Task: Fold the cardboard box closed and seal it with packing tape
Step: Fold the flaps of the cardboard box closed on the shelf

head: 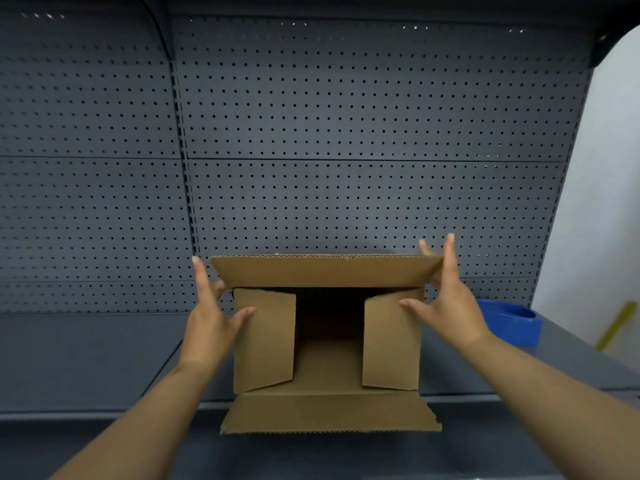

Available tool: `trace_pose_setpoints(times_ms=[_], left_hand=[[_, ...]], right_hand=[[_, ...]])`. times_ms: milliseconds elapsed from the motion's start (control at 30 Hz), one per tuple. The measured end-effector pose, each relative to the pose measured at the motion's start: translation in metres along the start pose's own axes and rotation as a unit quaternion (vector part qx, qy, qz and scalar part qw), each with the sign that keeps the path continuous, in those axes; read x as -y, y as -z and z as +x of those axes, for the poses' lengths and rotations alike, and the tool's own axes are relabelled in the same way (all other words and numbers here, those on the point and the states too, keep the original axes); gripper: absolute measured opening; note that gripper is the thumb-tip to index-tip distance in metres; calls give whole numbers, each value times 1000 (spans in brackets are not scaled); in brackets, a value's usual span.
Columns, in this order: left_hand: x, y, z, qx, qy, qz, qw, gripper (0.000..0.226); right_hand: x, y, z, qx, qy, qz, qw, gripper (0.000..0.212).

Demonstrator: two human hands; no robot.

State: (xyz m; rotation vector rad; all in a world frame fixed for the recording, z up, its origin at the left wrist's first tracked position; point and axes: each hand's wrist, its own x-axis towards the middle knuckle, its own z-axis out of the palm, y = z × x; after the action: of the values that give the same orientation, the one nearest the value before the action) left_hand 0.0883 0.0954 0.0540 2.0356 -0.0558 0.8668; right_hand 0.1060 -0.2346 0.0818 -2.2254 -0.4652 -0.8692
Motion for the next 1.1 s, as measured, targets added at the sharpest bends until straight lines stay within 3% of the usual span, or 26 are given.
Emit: trace_pose_setpoints(times_ms=[100, 167, 233, 300, 367, 467, 533, 600, 700, 733, 800, 900, 967, 1100], left_hand=[[8, 4, -1, 5, 8, -4, 1000, 72], [18, 8, -2, 1, 0, -10, 1000, 53], [23, 16, -6, 23, -46, -48, 998, 65], [31, 25, -10, 77, -99, -21, 992, 83], [40, 32, -10, 136, -169, 127, 968, 94], [42, 40, -6, 208, -205, 294, 910, 105], [44, 42, -2, 204, -242, 365, 876, 104], [41, 41, -2, 170, -250, 359, 883, 87], [25, 29, -8, 85, -282, 368, 882, 20], [20, 23, -8, 72, -269, 370, 887, 22], [14, 12, -6, 76, -235, 362, 899, 52], [9, 7, -4, 82, -242, 411, 875, 84], [8, 8, -2, 89, -253, 423, 866, 84], [9, 10, 1, 76, -267, 422, 863, 77]], right_hand=[[-6, 1, -6, 29, -5, 3, 1000, 99], [-14, 6, -6, 51, 99, -66, 992, 84], [-32, 9, -10, 99, 206, -133, 964, 84], [-43, 14, -14, 153, 236, -187, 941, 86], [-44, 21, -14, 208, 236, -261, 913, 92], [-39, 30, -13, 322, 182, -357, 858, 116], [-36, 28, -13, 293, 195, -345, 870, 105], [-29, 21, -14, 217, 214, -339, 890, 80], [-14, 1, -17, 154, 193, -350, 904, 64], [-9, -5, -18, 142, 181, -359, 905, 65], [-4, -14, -19, 109, 161, -368, 909, 69], [9, -23, -26, 99, 162, -382, 905, 80], [23, -30, -38, 142, 207, -387, 887, 97], [33, -50, -73, 278, 317, -388, 820, 120]])
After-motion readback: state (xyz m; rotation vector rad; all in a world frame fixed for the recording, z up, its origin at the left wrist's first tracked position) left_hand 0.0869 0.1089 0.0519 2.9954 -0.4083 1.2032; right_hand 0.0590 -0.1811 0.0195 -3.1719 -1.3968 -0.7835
